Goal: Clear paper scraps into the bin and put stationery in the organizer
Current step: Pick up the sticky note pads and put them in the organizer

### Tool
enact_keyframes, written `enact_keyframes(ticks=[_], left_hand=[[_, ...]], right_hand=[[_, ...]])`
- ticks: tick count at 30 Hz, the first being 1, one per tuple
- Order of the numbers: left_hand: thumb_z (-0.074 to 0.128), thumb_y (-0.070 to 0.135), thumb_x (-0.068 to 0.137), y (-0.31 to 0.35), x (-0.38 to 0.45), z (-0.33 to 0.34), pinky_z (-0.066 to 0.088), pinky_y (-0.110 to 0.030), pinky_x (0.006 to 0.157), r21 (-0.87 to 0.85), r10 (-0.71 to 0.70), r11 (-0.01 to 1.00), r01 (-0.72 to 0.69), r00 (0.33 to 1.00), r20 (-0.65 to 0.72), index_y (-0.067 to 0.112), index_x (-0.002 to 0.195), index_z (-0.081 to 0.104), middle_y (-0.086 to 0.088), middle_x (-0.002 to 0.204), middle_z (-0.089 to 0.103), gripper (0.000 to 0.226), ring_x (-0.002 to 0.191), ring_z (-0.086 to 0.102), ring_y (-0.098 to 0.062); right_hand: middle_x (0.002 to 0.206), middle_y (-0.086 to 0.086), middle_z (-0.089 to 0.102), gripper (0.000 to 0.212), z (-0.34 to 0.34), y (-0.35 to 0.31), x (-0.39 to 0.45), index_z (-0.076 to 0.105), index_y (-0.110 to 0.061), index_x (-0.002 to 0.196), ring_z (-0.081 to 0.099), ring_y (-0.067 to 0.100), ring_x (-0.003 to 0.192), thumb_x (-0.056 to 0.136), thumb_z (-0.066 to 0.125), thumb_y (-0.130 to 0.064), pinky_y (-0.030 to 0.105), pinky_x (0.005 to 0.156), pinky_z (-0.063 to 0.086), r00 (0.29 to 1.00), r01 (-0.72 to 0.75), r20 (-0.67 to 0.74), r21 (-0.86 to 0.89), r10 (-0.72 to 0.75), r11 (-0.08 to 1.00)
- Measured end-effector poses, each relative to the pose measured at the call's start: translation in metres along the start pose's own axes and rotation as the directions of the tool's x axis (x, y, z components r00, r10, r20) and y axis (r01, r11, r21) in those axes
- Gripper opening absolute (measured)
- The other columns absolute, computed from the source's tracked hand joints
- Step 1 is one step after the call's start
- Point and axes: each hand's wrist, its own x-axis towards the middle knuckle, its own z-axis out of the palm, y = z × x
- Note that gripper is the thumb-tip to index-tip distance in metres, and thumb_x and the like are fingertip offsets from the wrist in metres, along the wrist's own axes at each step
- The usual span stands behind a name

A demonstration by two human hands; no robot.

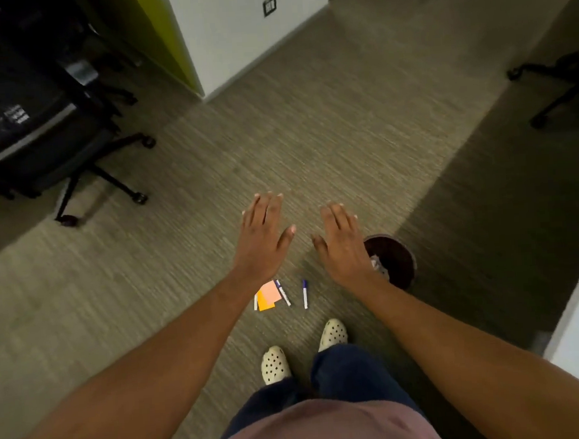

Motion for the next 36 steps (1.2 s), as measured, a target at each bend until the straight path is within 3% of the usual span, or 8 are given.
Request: enact_keyframes(ticks=[10,16,25,30,33,36], left_hand=[[0.046,0.047,0.106,-0.060,-0.007,0.027,0.022,-0.056,0.126,0.060,-0.139,0.989,0.136,0.989,0.044,0.014,0.164,0.025,-0.009,0.170,0.025,0.069,0.160,0.014,-0.030],[0.041,0.049,0.107,-0.119,-0.004,0.087,0.019,-0.055,0.128,0.049,-0.179,0.984,0.174,0.972,0.150,0.016,0.164,0.022,-0.009,0.172,0.021,0.070,0.161,0.011,-0.028],[0.045,0.048,0.105,-0.295,-0.023,0.299,0.021,-0.056,0.127,0.063,-0.194,0.981,0.183,0.934,0.299,0.016,0.163,0.025,-0.011,0.170,0.024,0.069,0.161,0.013,-0.030],[0.045,0.049,0.103,-0.369,-0.052,0.427,0.035,-0.054,0.117,0.089,-0.171,0.985,0.148,0.906,0.386,0.017,0.158,0.035,-0.009,0.159,0.040,0.065,0.149,0.035,-0.033],[0.054,0.034,0.098,-0.397,-0.070,0.487,0.047,-0.050,0.099,0.142,-0.281,0.959,0.244,0.870,0.405,0.018,0.151,0.045,-0.009,0.143,0.053,0.056,0.127,0.052,-0.034],[0.054,0.018,0.097,-0.415,-0.084,0.526,0.052,-0.048,0.091,0.108,-0.375,0.924,0.367,0.811,0.448,0.016,0.142,0.054,-0.012,0.130,0.059,0.046,0.114,0.058,-0.035]], right_hand=[[0.167,0.014,0.029,0.061,0.059,0.017,0.046,0.031,-0.010,0.159,0.022,0.034,0.157,0.105,0.050,-0.030,0.054,0.126,0.023,0.983,0.051,0.179,-0.085,-0.035,0.995],[0.164,0.016,0.032,0.060,0.136,0.027,0.056,0.033,-0.010,0.158,0.027,0.038,0.153,0.104,0.053,-0.029,0.053,0.125,0.027,0.967,0.021,0.255,-0.096,0.004,0.995],[0.161,0.012,0.034,0.061,0.373,0.089,0.054,0.032,-0.012,0.159,0.032,0.032,0.149,0.104,0.053,-0.028,0.046,0.124,0.031,0.918,-0.058,0.383,-0.129,0.104,0.990],[0.148,0.011,0.045,0.054,0.516,0.135,0.045,0.040,-0.011,0.154,0.048,0.029,0.134,0.103,0.056,-0.024,0.044,0.112,0.046,0.873,-0.079,0.475,-0.086,0.110,0.993],[0.133,0.016,0.059,0.043,0.590,0.164,0.039,0.048,-0.010,0.145,0.060,0.034,0.121,0.104,0.054,-0.022,0.045,0.100,0.051,0.795,-0.193,0.578,-0.042,0.182,0.980],[0.117,0.021,0.071,0.027,0.646,0.182,0.044,0.064,-0.009,0.123,0.066,0.038,0.111,0.103,0.055,-0.025,0.040,0.092,0.050,0.717,-0.391,0.608,-0.056,0.342,0.919]])
